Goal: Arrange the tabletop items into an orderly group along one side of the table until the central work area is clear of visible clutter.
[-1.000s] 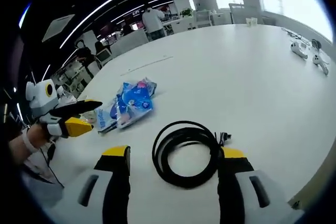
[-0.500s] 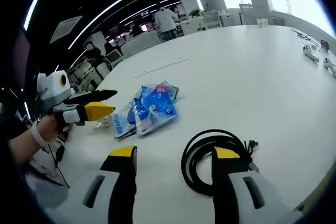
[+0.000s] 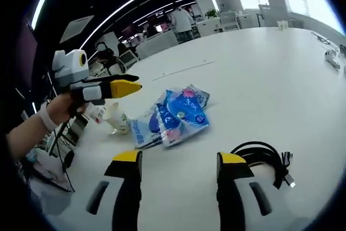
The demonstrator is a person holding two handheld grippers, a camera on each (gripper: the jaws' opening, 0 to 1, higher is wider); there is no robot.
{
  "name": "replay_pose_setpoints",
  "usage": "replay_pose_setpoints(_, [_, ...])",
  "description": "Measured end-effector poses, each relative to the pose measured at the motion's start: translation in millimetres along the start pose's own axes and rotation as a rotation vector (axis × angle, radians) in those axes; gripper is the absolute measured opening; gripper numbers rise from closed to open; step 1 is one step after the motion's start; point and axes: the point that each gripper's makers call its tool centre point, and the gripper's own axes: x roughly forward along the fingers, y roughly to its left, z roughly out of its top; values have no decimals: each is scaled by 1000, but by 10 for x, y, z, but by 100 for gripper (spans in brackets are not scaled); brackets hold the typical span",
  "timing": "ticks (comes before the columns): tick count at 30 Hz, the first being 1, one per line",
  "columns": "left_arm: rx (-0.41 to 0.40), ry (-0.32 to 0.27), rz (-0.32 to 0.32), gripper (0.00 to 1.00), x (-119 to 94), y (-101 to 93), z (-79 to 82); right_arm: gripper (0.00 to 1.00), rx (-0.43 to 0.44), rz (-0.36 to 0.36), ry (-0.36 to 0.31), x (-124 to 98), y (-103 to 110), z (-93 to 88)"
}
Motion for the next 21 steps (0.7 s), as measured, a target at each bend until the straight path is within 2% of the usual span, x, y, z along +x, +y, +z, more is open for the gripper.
replay_pose_setpoints(6, [-1,50,-26,53,64,82,-29,50,6,1,1,76,49,16])
replay_pose_setpoints(13, [21,101,-48,45,184,125,-29,42,35,-9,25,204,67,-62])
replay_pose_setpoints(21, [49,147,-29,42,377,166,-71,35,53,-33,3,346,76,17])
